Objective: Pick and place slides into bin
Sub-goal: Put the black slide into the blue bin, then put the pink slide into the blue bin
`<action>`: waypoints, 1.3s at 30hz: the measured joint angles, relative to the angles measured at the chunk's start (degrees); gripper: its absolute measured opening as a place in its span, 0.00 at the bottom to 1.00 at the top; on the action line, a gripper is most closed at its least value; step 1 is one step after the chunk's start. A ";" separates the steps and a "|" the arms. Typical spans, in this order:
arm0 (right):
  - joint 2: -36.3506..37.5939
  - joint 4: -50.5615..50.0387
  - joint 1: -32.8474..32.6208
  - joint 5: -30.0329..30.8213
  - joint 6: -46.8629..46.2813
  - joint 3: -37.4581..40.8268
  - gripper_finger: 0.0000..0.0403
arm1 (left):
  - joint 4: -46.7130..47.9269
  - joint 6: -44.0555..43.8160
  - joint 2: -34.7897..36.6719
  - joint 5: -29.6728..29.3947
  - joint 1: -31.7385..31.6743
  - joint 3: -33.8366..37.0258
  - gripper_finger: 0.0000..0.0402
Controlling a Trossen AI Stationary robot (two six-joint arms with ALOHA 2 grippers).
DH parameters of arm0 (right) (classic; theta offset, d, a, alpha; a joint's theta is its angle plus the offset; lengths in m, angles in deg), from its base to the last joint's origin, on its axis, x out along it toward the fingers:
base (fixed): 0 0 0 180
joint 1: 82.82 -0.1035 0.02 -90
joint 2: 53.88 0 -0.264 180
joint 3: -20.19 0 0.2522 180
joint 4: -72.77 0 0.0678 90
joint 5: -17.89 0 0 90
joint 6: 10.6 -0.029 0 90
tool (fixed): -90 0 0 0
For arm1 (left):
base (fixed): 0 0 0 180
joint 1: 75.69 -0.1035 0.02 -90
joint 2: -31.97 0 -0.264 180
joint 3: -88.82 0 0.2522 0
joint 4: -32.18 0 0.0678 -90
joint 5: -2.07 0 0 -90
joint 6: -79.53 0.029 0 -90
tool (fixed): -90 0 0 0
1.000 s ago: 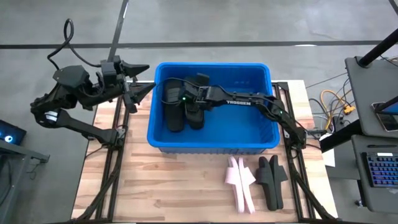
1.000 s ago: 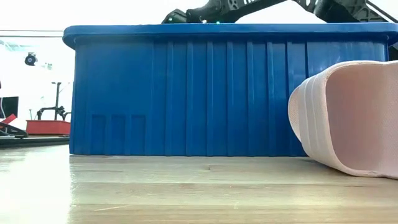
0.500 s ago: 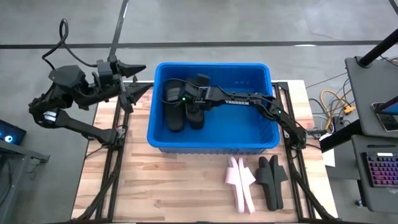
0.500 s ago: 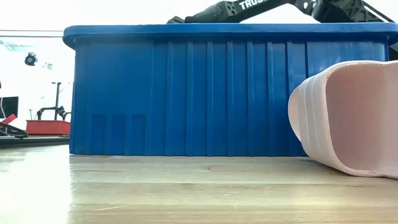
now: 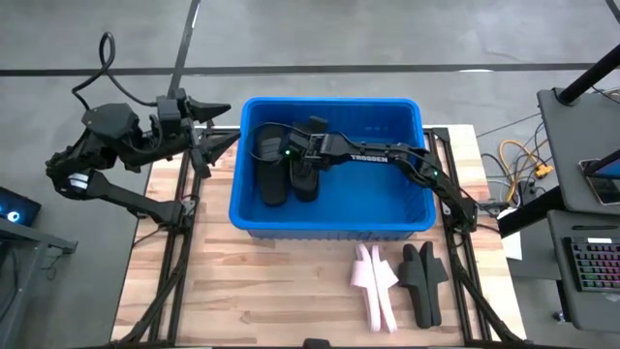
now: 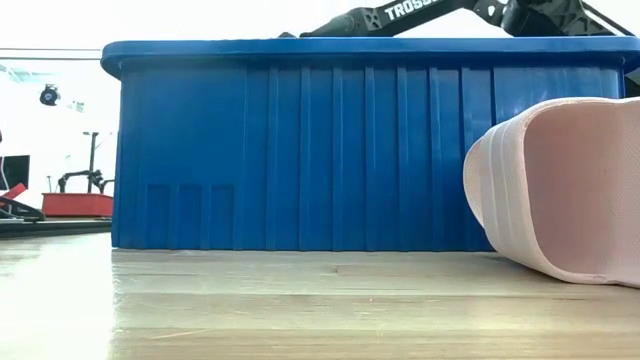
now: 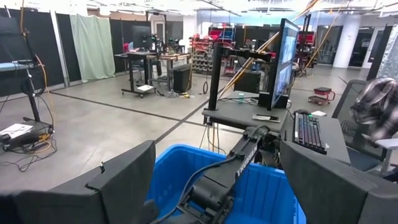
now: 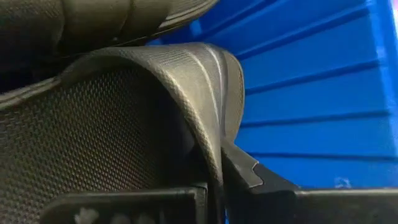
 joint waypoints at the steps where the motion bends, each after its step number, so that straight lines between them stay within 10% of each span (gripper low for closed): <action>1: 0.06 0.22 0.32 -1.84 -0.19 0.11 0.03 | 0.00 0.00 -0.02 0.01 0.00 0.00 0.82; 8: 0.09 0.10 0.69 -4.69 -0.91 -0.16 0.08 | 0.00 0.00 -0.06 0.06 0.00 0.04 0.82; 27: 0.22 -7.54 -0.12 -10.62 2.71 -5.55 0.66 | 0.47 1.46 -0.33 0.17 0.02 0.07 0.82; 39: 0.54 -11.77 -2.43 -5.67 -8.21 -13.27 0.73 | 2.81 3.12 0.66 0.32 0.01 0.09 0.82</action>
